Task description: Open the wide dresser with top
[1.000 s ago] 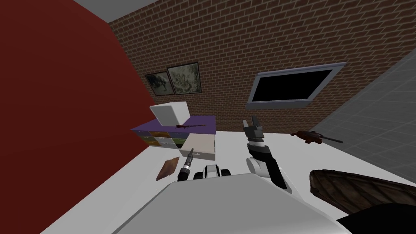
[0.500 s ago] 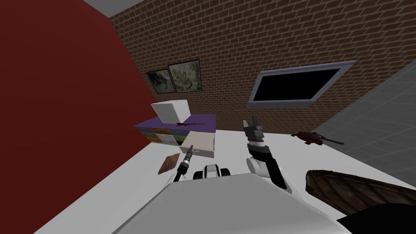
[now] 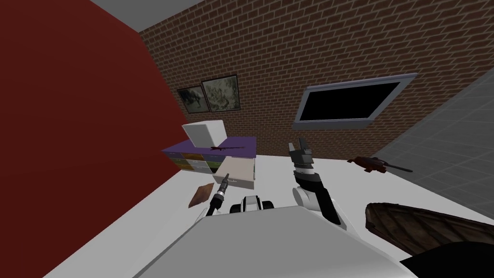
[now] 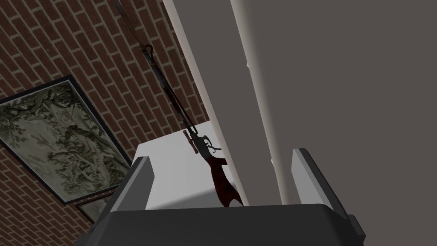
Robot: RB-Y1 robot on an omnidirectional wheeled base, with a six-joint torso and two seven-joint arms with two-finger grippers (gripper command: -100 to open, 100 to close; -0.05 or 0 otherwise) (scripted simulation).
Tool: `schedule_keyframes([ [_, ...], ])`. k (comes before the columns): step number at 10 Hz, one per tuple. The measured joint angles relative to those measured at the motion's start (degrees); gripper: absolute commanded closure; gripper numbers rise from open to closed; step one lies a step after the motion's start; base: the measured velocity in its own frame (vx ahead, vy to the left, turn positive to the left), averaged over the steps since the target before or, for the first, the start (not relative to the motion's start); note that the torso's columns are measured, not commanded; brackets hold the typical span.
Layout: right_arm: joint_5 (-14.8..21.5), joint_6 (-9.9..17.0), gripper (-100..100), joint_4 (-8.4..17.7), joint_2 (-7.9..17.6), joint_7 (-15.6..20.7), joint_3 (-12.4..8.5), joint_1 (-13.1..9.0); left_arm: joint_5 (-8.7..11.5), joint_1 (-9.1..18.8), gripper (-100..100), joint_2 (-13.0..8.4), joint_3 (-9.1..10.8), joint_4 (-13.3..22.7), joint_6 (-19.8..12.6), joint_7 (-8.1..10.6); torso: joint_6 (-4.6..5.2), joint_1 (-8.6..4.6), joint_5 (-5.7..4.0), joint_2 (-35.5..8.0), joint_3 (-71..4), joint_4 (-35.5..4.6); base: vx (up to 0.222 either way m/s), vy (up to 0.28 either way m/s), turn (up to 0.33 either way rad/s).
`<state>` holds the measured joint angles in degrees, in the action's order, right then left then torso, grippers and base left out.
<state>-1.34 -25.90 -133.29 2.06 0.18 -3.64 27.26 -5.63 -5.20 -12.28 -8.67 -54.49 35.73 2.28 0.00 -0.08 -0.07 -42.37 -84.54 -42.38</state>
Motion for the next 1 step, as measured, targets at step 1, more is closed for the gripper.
schedule_keyframes([
  [1,0.0,0.0,0,0.0,0.0,0.0,0.0,0.0,0.0,-0.03,0,0.0,0.0,0.04,-0.04,0.0,0.0,0.03,0.02,0.02,0.0,0.03,0.0,0.0,0.0],
])
